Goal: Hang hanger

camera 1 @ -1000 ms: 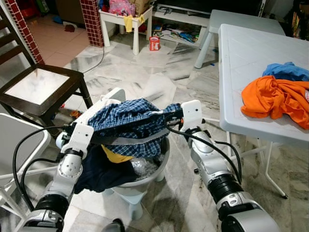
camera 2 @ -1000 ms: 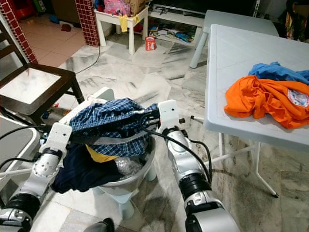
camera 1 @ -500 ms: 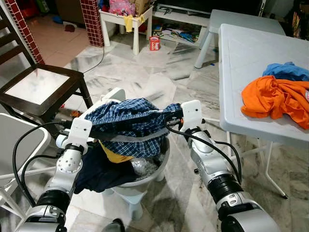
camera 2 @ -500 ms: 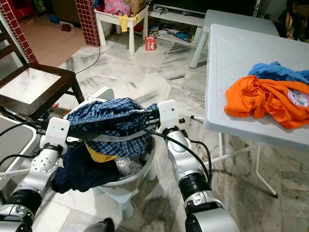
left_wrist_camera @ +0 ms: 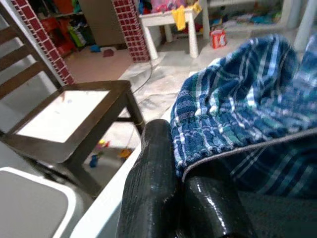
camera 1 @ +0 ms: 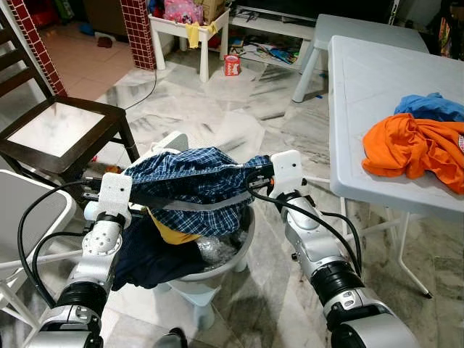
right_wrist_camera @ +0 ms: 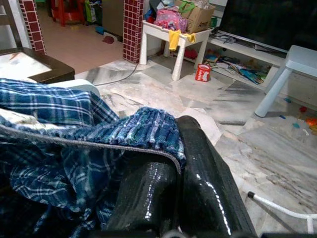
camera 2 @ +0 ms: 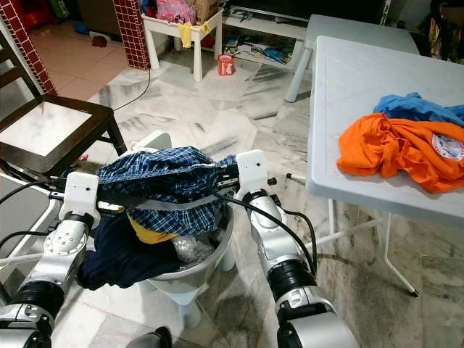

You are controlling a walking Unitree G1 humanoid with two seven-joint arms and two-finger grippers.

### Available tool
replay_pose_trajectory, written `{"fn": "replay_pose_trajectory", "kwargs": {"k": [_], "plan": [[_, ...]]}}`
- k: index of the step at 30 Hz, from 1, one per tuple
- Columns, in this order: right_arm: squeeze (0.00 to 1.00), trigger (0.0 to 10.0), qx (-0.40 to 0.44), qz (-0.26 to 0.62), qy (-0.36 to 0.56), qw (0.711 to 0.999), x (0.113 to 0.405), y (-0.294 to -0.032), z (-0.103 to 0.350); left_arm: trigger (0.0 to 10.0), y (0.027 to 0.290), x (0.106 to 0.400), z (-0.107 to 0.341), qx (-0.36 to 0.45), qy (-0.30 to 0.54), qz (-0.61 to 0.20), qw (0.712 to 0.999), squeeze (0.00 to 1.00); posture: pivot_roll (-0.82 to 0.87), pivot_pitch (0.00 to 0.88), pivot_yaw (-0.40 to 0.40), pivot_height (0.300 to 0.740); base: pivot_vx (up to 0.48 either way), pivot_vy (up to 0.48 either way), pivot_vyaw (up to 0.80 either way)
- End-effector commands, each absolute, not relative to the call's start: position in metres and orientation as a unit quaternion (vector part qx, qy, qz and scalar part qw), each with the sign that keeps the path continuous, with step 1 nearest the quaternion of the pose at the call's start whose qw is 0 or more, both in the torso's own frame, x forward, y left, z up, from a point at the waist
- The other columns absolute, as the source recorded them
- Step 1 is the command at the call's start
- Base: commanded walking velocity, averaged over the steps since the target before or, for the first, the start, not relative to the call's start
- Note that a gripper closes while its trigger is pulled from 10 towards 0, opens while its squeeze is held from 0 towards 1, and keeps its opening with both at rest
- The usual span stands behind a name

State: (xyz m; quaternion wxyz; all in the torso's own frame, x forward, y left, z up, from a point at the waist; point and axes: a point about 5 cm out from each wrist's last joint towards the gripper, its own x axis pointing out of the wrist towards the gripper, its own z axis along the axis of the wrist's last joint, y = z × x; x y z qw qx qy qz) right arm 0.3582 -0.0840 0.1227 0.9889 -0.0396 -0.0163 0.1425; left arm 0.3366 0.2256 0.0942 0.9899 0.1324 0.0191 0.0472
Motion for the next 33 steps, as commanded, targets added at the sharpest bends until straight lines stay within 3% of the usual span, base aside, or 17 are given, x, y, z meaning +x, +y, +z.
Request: {"fn": "replay_pose_trajectory", "kwargs": {"k": [1, 3, 4, 5, 6, 10, 13, 14, 17, 19, 21, 24, 28, 33], "plan": [[0.0, 0.0, -0.04, 0.134, -0.019, 0.99, 0.36, -0.089, 0.125, 0.0, 0.225, 0.341, 0.109, 0.107, -0.002, 0.048, 0.993, 0.0, 0.02, 0.108, -0.05, 0.74, 0.0, 0.0, 0.0], [0.0, 0.8, -0.039, 0.137, -0.016, 0.99, 0.36, -0.089, 0.124, 0.0, 0.222, 0.344, 0.121, 0.092, -0.02, 0.042, 0.995, 0.0, 0.03, 0.104, -0.05, 0.74, 0.0, 0.0, 0.0], [0.0, 9.2, -0.039, 0.145, -0.013, 0.989, 0.359, -0.087, 0.123, 0.0, 0.219, 0.345, 0.129, 0.082, -0.032, 0.035, 0.995, 0.0, 0.04, 0.101, -0.05, 0.74, 0.0, 0.0, 0.0], [0.0, 9.2, -0.042, 0.15, -0.012, 0.988, 0.359, -0.086, 0.122, 0.0, 0.217, 0.346, 0.134, 0.079, -0.036, 0.027, 0.996, 0.0, 0.04, 0.1, -0.051, 0.74, 0.0, 0.0, 0.0], [0.0, 10.0, -0.047, 0.159, -0.013, 0.986, 0.358, -0.084, 0.122, 0.0, 0.213, 0.347, 0.139, 0.071, -0.041, 0.012, 0.997, 0.0, 0.04, 0.099, -0.051, 0.74, 0.0, 0.0, 0.0], [0.0, 10.0, -0.052, 0.247, 0.004, 0.968, 0.349, -0.069, 0.114, 0.0, 0.194, 0.346, 0.162, 0.007, -0.057, -0.044, 0.997, 0.0, 0.05, 0.098, -0.051, 0.74, 0.0, 0.0, 0.0], [0.0, 10.0, -0.125, 0.363, 0.045, 0.922, 0.333, -0.061, 0.099, 0.0, 0.174, 0.34, 0.168, -0.068, -0.01, -0.113, 0.991, 0.0, 0.06, 0.104, -0.051, 0.74, 0.0, 0.0, 0.0], [0.0, 10.0, -0.125, 0.363, 0.045, 0.922, 0.333, -0.061, 0.099, 0.0, 0.174, 0.34, 0.168, -0.068, -0.01, -0.113, 0.991, 0.0, 0.06, 0.104, -0.051, 0.74, 0.0, 0.0, 0.0], [0.0, 10.0, -0.18, 0.423, 0.024, 0.888, 0.324, -0.062, 0.103, 0.0, 0.165, 0.332, 0.17, -0.086, 0.031, -0.153, 0.984, 0.0, 0.06, 0.109, -0.048, 0.74, 0.0, 0.0, 0.0], [0.0, 10.0, -0.201, 0.405, 0.019, 0.892, 0.327, -0.069, 0.103, 0.0, 0.163, 0.327, 0.173, -0.093, 0.04, -0.173, 0.98, 0.0, 0.06, 0.114, -0.047, 0.74, 0.0, 0.0, 0.0], [0.0, 10.0, -0.201, 0.345, 0.018, 0.917, 0.338, -0.083, 0.106, 0.0, 0.158, 0.316, 0.187, -0.146, 0.036, -0.212, 0.966, 0.0, 0.07, 0.125, -0.046, 0.74, 0.0, 0.0, 0.0], [0.0, 10.0, -0.195, 0.331, 0.009, 0.923, 0.34, -0.086, 0.111, 0.0, 0.157, 0.308, 0.195, -0.163, 0.035, -0.233, 0.958, 0.0, 0.07, 0.125, -0.046, 0.74, 0.0, 0.0, 0.0], [0.0, 10.0, -0.172, 0.271, -0.029, 0.947, 0.349, -0.094, 0.127, 0.0, 0.149, 0.284, 0.22, -0.237, 0.01, -0.311, 0.92, 0.0, 0.09, 0.128, -0.048, 0.74, 0.0, 0.0, 0.0], [0.0, 10.0, -0.172, 0.262, -0.03, 0.949, 0.353, -0.091, 0.128, 0.0, 0.152, 0.279, 0.224, -0.237, 0.014, -0.313, 0.92, 0.0, 0.1, 0.129, -0.049, 0.74, 0.0, 0.0, 0.0]]}}
